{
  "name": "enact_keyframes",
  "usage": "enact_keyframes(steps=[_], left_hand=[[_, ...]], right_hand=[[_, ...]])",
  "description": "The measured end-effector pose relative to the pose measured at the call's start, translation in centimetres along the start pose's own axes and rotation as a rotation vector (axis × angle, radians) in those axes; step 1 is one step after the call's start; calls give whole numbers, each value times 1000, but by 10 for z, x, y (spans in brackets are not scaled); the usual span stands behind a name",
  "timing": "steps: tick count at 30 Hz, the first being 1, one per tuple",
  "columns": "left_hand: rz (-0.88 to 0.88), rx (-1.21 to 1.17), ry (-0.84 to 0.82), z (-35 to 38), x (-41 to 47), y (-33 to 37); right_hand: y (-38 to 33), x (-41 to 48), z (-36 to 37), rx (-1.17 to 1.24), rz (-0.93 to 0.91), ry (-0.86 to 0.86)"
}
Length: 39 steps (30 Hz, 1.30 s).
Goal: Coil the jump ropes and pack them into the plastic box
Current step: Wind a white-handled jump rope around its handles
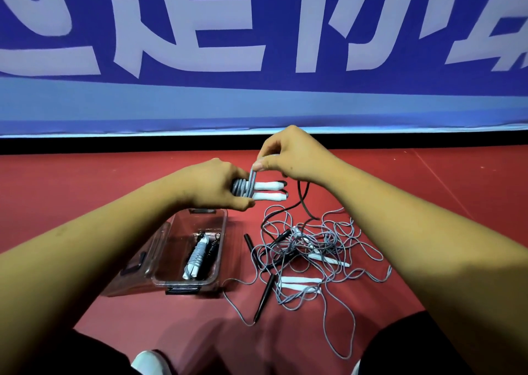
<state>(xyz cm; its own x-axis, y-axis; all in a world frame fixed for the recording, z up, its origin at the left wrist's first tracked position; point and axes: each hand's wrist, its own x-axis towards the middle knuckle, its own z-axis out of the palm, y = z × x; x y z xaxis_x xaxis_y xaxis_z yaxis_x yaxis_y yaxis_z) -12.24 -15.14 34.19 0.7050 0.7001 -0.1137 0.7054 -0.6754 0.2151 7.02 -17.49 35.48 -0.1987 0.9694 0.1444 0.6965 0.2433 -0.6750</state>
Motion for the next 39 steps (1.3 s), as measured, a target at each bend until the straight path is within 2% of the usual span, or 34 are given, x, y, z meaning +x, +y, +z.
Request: enact_keyframes(steps=[5, 10, 13, 19, 22, 25, 28, 33, 37, 39], left_hand=[[143, -371, -25, -7, -13, -5], [151, -806, 37, -13, -19, 2], [122, -932, 115, -18, -19, 3], [-146, -1016, 307, -26, -13, -18], [-260, -970, 386, -25, -10, -30], [-337, -851, 437, -26, -8, -42], [-383, -580, 452, -24, -8, -54], [-286, -41, 279, -17, -5, -54], [-128, 42, 49, -12, -5, -29], [-68, 41, 3, -9, -4, -15]], right_hand=[[29, -8, -2, 408, 237, -197], [41, -9, 12, 699, 354, -337], [38, -11, 21, 692, 371, -357], [30, -10, 30, 391, 350, -285], [15, -10, 32, 267, 245, -213], [1, -7, 31, 35, 87, -179], [-12, -4, 32, -161, -13, -136], [-32, -6, 30, -481, -160, 28], [-30, -5, 12, -475, -164, 144], [-24, -6, 4, -428, -138, 146]])
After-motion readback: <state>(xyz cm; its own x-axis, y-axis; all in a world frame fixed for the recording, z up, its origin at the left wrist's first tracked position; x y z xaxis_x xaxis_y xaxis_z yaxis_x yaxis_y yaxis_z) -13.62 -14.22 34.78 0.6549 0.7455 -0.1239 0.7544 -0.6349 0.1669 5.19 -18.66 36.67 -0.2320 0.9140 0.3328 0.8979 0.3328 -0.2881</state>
